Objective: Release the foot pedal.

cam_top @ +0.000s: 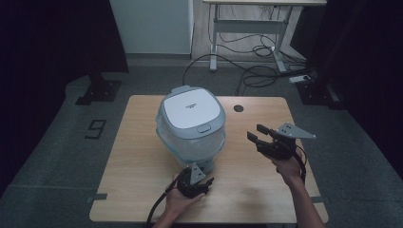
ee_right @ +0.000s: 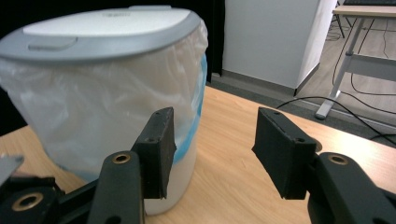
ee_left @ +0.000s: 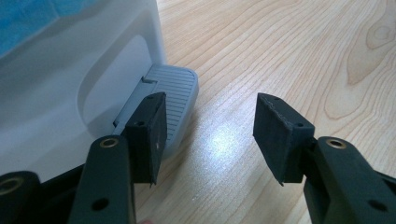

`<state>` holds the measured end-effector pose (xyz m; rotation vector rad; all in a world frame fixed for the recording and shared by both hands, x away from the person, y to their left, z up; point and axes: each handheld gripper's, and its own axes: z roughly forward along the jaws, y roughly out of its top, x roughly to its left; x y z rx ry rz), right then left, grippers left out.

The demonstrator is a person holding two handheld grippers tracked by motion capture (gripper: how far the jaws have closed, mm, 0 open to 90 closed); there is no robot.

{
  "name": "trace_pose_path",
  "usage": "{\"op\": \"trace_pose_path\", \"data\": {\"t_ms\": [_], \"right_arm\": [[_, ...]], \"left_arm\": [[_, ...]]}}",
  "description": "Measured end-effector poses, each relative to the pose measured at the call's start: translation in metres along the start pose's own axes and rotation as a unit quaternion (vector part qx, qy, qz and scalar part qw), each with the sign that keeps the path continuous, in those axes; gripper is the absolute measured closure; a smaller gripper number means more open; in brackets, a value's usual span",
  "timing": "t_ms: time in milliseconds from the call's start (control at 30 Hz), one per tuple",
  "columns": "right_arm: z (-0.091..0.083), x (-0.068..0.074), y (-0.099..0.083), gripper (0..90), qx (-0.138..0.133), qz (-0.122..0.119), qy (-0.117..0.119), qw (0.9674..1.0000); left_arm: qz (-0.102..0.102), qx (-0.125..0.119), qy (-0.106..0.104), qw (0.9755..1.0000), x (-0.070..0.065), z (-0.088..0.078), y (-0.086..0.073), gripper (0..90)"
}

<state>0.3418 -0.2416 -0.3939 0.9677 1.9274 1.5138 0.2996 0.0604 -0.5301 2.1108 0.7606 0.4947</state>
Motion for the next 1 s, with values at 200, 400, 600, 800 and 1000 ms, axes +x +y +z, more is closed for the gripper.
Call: {"op": "trace_pose_path", "data": {"t_ms": [200,400,600,800,1000], "right_arm": [[-0.003,-0.004,-0.025,47.6,0.011,0.004,0.001,0.9999],[-0.005,-0.008,-0.051,47.7,0.027,0.011,-0.001,0.9996],[-0.005,-0.011,-0.076,47.7,0.051,0.015,-0.003,0.9986],[-0.005,-0.013,-0.093,47.6,0.066,0.023,-0.005,0.9975],[-0.002,-0.012,-0.095,46.4,0.067,0.024,-0.003,0.9975]], "left_arm": [[-0.005,0.001,-0.002,1.0000,0.001,-0.001,-0.001,45.1],[-0.005,0.004,-0.001,1.0000,0.002,-0.001,-0.001,45.1],[-0.005,0.009,0.001,0.9999,0.004,-0.001,-0.001,45.2],[-0.009,0.010,0.000,0.9999,0.004,0.000,-0.002,45.2],[-0.011,0.010,-0.002,0.9999,0.004,0.001,-0.002,45.0]]}}
